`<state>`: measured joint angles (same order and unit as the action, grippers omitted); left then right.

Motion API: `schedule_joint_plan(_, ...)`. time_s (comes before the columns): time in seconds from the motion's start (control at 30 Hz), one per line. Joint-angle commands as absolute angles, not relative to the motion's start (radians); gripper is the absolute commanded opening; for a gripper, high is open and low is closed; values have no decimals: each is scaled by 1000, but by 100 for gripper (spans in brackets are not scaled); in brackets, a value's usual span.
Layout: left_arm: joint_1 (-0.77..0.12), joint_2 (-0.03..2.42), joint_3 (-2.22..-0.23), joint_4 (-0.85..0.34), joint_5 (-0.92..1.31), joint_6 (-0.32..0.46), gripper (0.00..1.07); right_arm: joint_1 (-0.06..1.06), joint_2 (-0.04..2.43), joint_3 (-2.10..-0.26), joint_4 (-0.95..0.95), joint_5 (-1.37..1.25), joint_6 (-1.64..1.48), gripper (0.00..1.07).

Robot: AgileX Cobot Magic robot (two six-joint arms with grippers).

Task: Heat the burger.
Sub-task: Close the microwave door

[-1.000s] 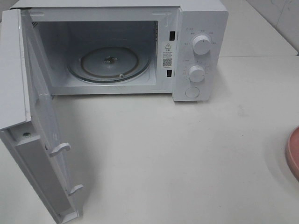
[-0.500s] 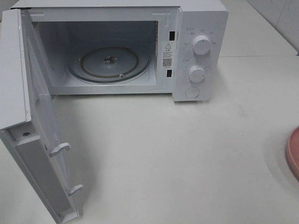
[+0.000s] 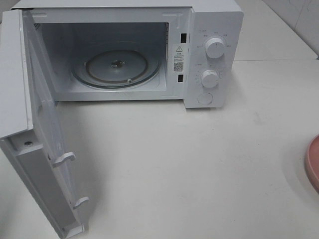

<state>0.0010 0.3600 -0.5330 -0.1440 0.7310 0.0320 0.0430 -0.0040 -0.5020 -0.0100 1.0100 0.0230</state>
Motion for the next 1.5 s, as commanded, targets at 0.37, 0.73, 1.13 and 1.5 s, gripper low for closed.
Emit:
schedule_joint_plan(0.37,1,529,-398,-138,341,91,0,36,-31,-499,-6,994,12,75)
schedule_joint_plan(0.73,1,663,-211,-134,-148,90,0,36,-31,-499,-6,994,12,75)
schedule_joint_plan(1.13,1,913,-188,143,-418,-53,0,36,-31,-499,-6,994,12,75)
schedule_joint_plan(1.5,1,1107,-188,495,-655,-261,0,36,-31,-499,-6,994,12,75)
